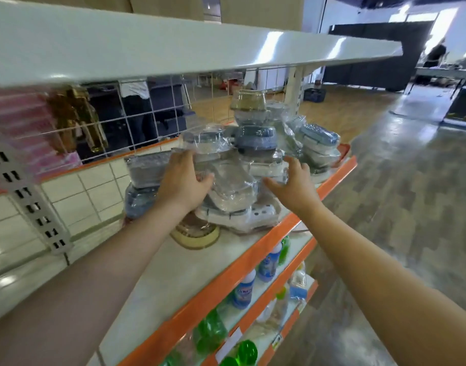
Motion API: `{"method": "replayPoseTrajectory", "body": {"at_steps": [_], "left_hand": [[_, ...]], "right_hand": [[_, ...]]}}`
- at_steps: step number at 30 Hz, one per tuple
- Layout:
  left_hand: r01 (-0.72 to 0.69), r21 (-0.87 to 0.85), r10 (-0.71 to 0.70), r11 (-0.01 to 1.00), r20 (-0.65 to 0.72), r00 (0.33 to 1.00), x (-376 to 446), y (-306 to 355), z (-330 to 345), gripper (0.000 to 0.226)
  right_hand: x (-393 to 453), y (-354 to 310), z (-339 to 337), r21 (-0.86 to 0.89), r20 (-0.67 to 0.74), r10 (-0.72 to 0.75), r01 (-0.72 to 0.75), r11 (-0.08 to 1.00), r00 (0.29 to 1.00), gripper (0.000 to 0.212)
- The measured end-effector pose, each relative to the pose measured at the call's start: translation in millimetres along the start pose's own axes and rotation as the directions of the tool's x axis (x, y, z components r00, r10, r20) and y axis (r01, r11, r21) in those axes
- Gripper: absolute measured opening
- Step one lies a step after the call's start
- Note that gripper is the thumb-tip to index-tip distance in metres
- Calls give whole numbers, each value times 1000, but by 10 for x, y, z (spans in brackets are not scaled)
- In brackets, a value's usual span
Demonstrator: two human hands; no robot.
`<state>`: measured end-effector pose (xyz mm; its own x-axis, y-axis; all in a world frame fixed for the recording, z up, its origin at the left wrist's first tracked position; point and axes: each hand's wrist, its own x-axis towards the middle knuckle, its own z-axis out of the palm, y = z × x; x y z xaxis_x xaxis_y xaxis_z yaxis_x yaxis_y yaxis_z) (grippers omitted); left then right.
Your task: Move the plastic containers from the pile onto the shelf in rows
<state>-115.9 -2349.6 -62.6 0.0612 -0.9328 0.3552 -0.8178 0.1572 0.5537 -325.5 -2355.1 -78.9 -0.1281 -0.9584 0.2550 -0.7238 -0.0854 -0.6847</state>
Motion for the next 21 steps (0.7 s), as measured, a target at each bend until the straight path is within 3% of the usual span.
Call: {"method": "replayPoseTrajectory", "body": {"at_steps": [4, 8, 13, 18, 21], "left_hand": [[89, 54, -87, 995, -27, 996, 372, 91, 178, 64], [240, 94, -238, 966, -36, 971, 749, 157, 330, 83], [335, 40, -331, 941, -83, 940, 1029, 135, 478, 87], [386, -48, -389, 921, -142, 910, 1182, 77, 569, 119], [407, -34, -407, 913, -153, 900, 1226, 214, 590, 110]], "right_hand": [[510, 117, -20, -1, -16, -52, 52, 999, 999, 82], [1000, 160, -13, 3, 57, -90, 90, 996, 994, 88], [1447, 159, 126, 30, 148, -103, 99, 995, 984, 94], [1670, 171, 304, 80, 168, -116, 104, 991, 979, 102], [1735, 171, 370, 133, 191, -137, 112, 985, 972, 104]]}}
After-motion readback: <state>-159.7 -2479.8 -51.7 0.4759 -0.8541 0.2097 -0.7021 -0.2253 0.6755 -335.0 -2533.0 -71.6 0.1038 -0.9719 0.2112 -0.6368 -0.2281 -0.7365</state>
